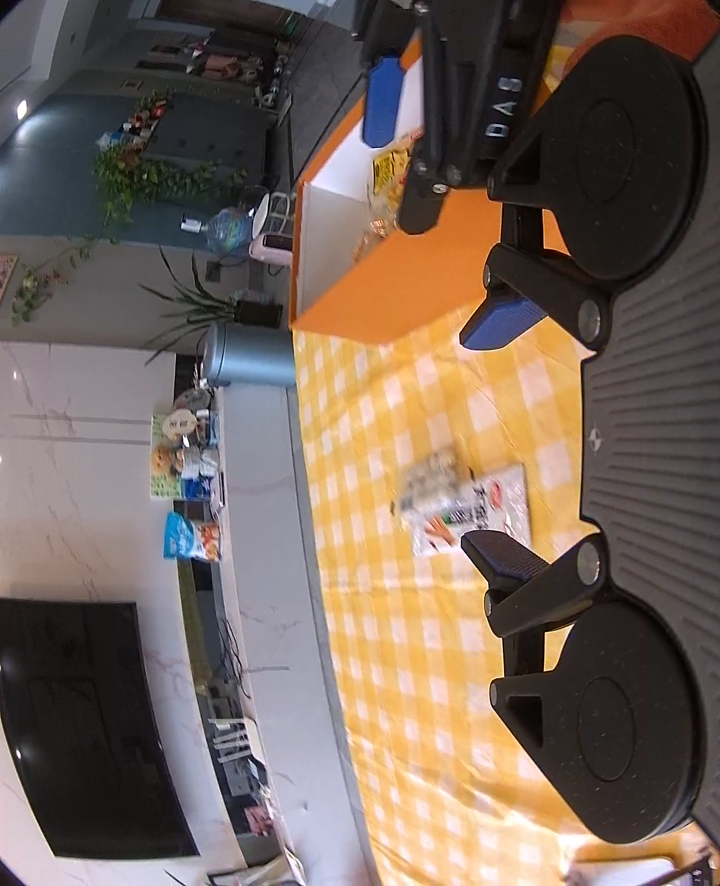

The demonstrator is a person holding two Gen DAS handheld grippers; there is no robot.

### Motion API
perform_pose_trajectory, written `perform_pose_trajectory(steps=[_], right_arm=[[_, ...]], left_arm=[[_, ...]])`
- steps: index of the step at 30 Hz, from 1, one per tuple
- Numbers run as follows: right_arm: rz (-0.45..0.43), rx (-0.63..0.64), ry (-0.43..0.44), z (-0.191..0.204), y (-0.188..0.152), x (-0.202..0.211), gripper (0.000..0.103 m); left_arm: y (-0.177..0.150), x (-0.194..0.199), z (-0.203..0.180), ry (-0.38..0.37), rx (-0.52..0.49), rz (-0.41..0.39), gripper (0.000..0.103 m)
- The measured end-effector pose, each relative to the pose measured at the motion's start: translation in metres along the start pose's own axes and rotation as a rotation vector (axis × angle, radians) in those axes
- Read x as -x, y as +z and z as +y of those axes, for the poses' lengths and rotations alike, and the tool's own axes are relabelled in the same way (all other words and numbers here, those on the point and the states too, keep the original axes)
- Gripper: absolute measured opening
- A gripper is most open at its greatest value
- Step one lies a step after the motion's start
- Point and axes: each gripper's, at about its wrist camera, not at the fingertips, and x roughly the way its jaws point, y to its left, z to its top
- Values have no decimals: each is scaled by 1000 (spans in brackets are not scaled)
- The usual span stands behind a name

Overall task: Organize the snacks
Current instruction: 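Withdraw both tools from the box toward the remaining snacks on the table, then grasp the white spicy strip bag with left tool while right tool grasps the clear white-ball bag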

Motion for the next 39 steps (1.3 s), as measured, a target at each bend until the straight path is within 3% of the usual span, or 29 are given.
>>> perform_pose_trajectory(steps=[12, 19, 27, 30, 39], right_arm=[[54, -24, 39, 38, -16, -13, 66], [99, -16, 57, 53, -20, -40, 66], [137, 21, 59, 67, -23, -64, 65], [164, 24, 46, 68, -23, -78, 60], [183, 10, 3, 63, -13, -116, 57]], left_arm=[[-21, -7, 45, 47, 110, 51, 87], [-27, -21, 62, 44, 152, 93, 87], [-25, -45, 73, 22, 175, 128, 90], [-21, -56, 75, 14, 185, 134, 90], [-1, -104, 79, -55, 252, 169, 89]])
